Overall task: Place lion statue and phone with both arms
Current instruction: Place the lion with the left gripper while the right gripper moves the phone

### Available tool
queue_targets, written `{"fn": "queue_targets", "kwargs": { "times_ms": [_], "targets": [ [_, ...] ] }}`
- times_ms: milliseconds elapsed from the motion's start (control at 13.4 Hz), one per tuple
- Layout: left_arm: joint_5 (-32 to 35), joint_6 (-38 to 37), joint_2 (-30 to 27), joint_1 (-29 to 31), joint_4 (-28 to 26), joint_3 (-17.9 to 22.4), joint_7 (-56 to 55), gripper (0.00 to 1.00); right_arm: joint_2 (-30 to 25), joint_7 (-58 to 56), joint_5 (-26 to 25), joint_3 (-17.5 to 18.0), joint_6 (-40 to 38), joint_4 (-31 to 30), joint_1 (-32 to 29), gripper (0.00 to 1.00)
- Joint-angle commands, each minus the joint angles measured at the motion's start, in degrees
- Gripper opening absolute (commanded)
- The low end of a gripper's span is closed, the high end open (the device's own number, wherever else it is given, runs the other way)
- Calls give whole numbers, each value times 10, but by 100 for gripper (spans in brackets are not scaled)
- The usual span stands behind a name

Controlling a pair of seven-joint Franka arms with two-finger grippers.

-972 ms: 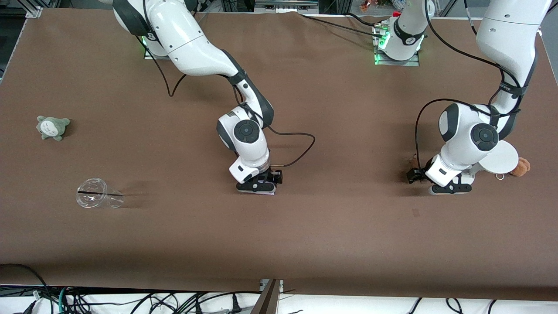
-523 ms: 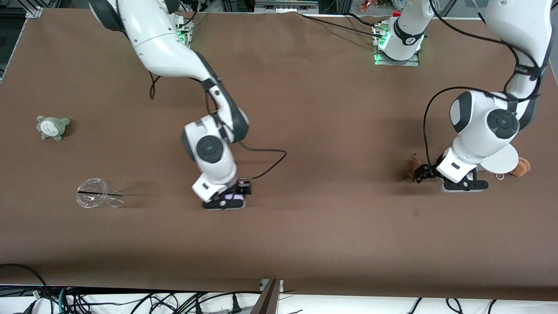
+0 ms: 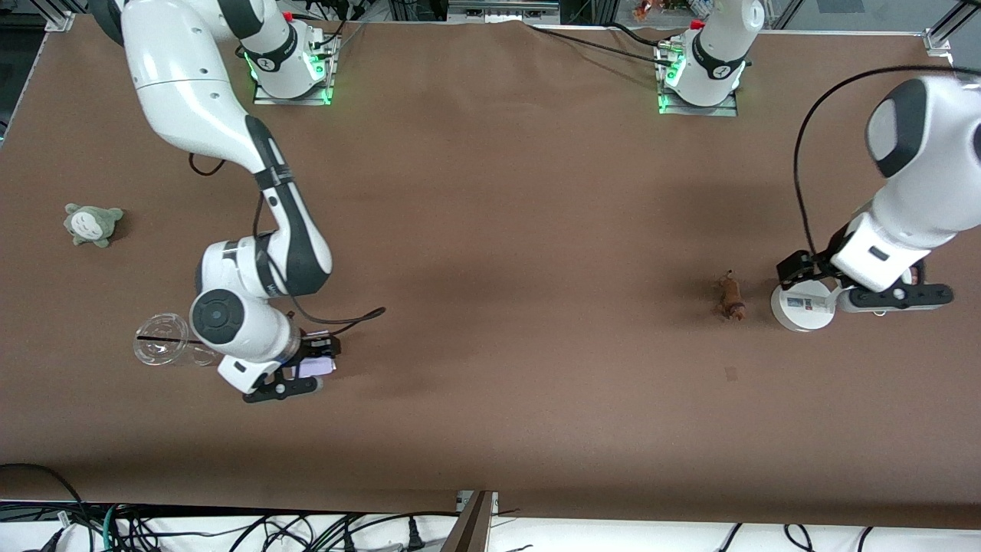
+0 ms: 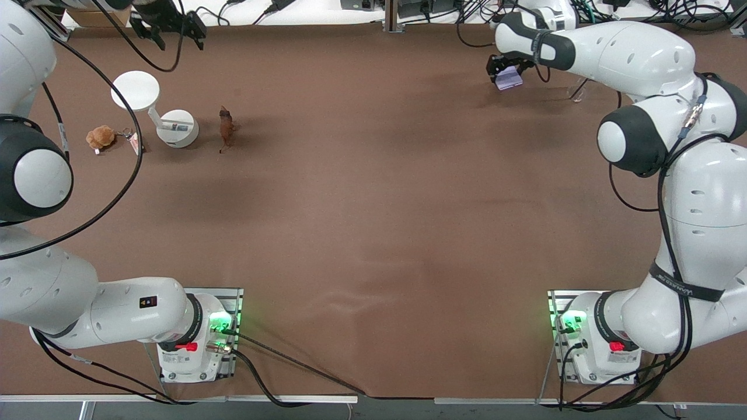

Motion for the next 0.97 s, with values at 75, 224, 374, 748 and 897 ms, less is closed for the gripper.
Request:
{"fn": "queue_targets", "kwargs": {
  "times_ms": [75, 224, 374, 748, 897],
  "targets": [
    [-17, -96, 3, 8, 88, 0, 41, 100, -29, -34, 9, 5, 3, -56, -31, 27],
    [-26, -121, -2, 26, 108, -1, 49, 100, -29, -35, 7, -7, 8, -62, -36, 27],
    [-26, -145, -2, 37, 135, 2, 82, 100, -28, -30, 6, -14, 11, -63, -36, 27],
    [-32, -173, -17, 78, 143, 2, 108, 100, -28, -25, 8, -39, 63, -96, -38, 27],
    [-34, -173, -18, 93, 144, 2, 109, 100, -28, -22, 8, -43, 65, -97, -38, 27]
  ]
}}
